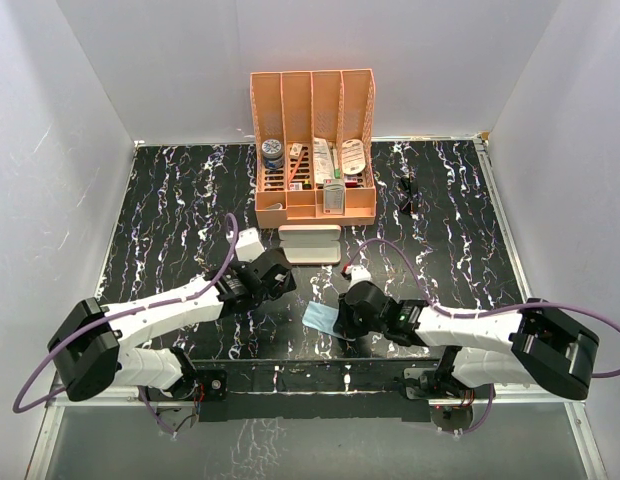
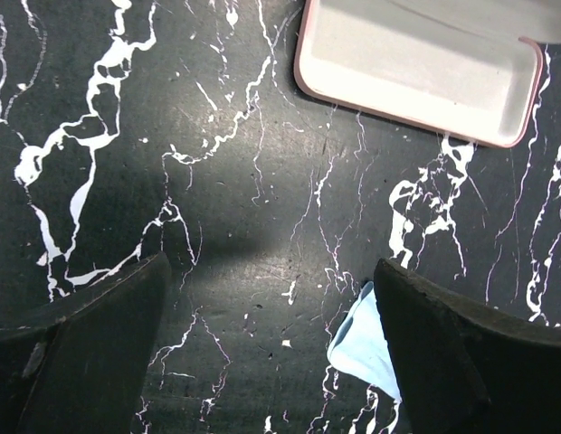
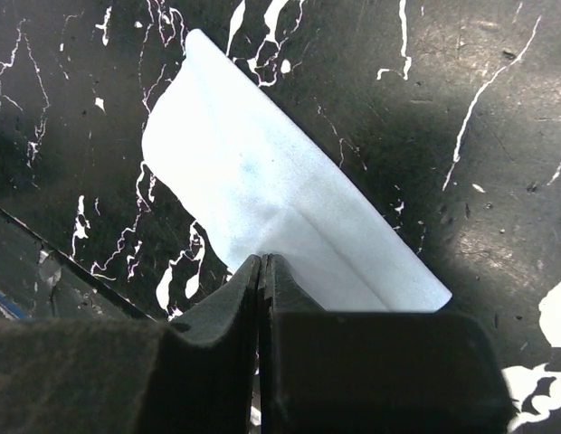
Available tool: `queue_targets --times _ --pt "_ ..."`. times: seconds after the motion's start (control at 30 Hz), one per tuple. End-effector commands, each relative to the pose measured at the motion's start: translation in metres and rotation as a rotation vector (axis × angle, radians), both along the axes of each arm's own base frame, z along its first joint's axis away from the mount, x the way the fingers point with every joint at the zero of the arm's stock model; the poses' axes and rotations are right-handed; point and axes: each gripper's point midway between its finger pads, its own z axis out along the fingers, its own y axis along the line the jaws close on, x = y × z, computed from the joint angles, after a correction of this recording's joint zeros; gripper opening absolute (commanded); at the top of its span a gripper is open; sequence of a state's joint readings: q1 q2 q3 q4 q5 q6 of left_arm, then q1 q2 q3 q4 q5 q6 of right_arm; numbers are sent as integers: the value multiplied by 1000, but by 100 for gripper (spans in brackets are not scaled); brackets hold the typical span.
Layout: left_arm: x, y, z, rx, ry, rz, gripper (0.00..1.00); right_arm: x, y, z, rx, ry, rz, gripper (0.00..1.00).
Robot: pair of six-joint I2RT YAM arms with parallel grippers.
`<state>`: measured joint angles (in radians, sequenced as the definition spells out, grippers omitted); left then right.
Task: Organize the sunglasses
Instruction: Adjust the glasses cleaning cloth at the center of the board.
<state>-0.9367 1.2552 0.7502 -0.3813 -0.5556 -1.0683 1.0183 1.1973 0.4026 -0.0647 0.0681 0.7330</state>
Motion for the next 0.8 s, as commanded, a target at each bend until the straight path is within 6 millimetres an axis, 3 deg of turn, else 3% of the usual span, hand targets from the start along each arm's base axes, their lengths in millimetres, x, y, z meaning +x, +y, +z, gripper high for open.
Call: queue_targets --times 0.0,0.37,0.53,0.77 --pt "-5 -3 -9 23 19 -91 92 14 4 19 -14 -51 -13 0" --pt "-15 -15 -19 41 60 -259 88 34 19 59 10 -119 -44 8" --pt "-21 -17 -24 43 75 -309 88 29 6 52 -16 -68 -110 0" --pt "-23 -17 -28 41 79 -321 89 18 -11 40 -18 -25 -161 0"
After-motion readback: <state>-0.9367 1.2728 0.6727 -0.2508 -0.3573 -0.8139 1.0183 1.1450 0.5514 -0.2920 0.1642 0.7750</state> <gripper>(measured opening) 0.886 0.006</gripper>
